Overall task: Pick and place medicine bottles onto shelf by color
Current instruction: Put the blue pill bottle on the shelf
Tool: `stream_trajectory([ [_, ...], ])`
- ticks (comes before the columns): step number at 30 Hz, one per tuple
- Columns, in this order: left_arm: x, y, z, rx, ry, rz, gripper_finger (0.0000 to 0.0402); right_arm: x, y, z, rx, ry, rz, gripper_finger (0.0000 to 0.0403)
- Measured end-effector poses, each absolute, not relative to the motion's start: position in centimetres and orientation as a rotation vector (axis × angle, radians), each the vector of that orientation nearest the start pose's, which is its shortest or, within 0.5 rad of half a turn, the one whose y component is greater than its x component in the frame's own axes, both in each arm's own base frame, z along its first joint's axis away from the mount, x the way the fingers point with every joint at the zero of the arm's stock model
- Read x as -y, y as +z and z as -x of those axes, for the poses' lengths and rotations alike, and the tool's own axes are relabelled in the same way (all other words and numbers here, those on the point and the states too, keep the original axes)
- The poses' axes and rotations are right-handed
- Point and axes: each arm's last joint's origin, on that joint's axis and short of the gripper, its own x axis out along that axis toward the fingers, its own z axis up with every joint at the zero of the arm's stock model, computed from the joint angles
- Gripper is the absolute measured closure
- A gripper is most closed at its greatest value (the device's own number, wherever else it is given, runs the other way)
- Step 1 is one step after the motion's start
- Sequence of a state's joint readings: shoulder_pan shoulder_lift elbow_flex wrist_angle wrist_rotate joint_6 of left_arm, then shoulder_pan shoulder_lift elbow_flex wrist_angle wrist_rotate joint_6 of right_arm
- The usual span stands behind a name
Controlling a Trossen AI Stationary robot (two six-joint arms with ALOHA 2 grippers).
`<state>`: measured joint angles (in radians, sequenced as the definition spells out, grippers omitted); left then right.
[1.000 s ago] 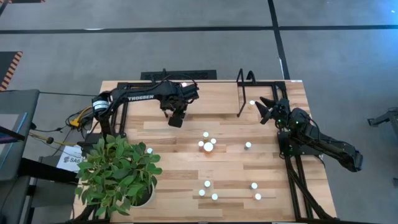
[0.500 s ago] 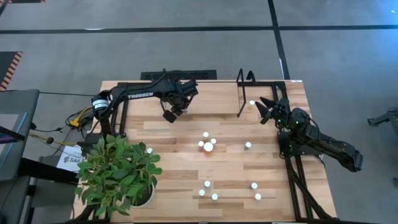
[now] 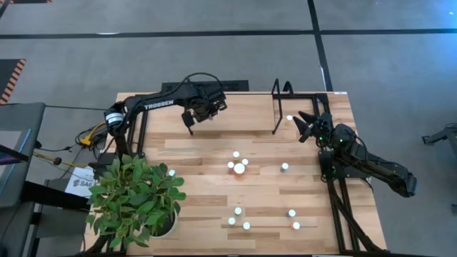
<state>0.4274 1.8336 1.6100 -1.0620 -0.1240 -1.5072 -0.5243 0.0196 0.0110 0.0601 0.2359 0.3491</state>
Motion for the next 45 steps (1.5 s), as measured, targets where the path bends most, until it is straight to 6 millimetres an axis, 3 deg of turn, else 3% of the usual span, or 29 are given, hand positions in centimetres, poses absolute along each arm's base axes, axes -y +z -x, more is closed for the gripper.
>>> stream_trajectory([
  [8, -16.2, 26.1, -34.8, -0.845, 1.328, 1.309, 0.0307, 5.5, 17.2, -8.1, 0.186, -0.742, -0.324, 0.0154],
  [20, -18.5, 24.6, -39.6, -1.130, 1.280, 1.138, 0.0307, 5.5, 17.0, -8.2, 0.171, -0.746, -0.326, 0.0154],
  [29, -20.1, 24.7, -39.1, -1.142, 1.257, 1.072, 0.0307, 5.5, 17.0, -8.2, 0.171, -0.745, -0.327, 0.0154],
  [35, -21.1, 23.3, -38.6, -1.165, 1.242, 1.068, 0.0307, 5.5, 17.0, -8.2, 0.171, -0.746, -0.326, 0.0154],
  [45, -22.8, 23.1, -38.2, -1.108, 1.238, 1.079, 0.0307, 5.5, 17.0, -8.2, 0.171, -0.745, -0.327, 0.0154],
])
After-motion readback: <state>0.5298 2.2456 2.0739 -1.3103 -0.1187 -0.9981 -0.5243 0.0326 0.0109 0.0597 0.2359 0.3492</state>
